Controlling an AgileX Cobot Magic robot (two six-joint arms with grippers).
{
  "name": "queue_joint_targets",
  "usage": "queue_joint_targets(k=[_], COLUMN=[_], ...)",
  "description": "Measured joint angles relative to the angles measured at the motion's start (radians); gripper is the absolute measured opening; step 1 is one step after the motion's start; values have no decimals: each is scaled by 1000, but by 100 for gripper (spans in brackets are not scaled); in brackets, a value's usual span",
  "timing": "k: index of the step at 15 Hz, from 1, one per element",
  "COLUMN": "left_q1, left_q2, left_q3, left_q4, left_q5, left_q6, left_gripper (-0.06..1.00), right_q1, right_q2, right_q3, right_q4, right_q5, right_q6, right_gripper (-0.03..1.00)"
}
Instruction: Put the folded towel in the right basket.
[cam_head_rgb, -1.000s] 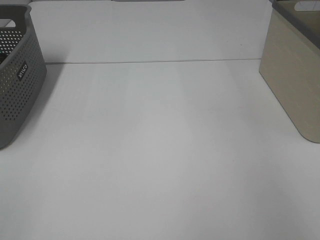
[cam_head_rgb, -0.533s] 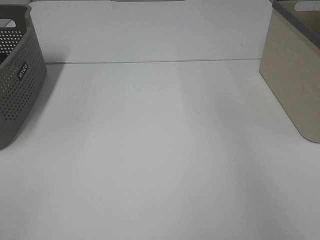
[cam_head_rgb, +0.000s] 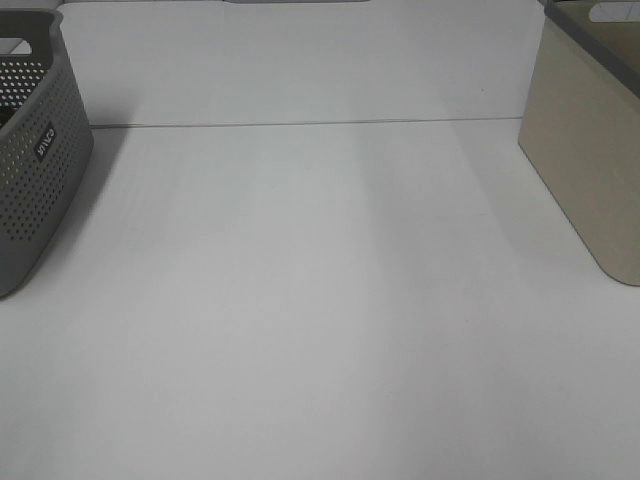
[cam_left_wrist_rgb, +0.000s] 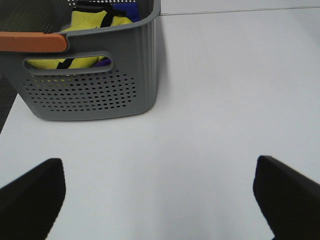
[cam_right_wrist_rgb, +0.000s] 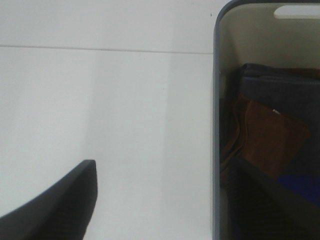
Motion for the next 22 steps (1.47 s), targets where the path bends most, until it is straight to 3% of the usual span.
queue_joint_targets(k=[3, 4, 8, 14, 19, 22], left_q1=[0, 0, 0, 0, 0, 0], left_q2=[0, 0, 0, 0, 0, 0], left_q3=[0, 0, 0, 0, 0, 0], left_q4=[0, 0, 0, 0, 0, 0], left_q5=[0, 0, 0, 0, 0, 0], left_q6=[0, 0, 0, 0, 0, 0], left_gripper=[97, 97, 97, 97, 97, 97], right_q1=[4, 4, 4, 4, 4, 5], right_q2=[-171, -302, -614, -1167, -1602, -1745], right_q3=[271, 478, 898, 1374, 1459, 1469], right_q4=[-12, -16, -16, -61, -124, -143], right_q5=[0, -1, -1, 1, -76, -89], right_q6=[8, 12, 17, 17, 17, 17], right_gripper=[69, 69, 69, 69, 69, 69])
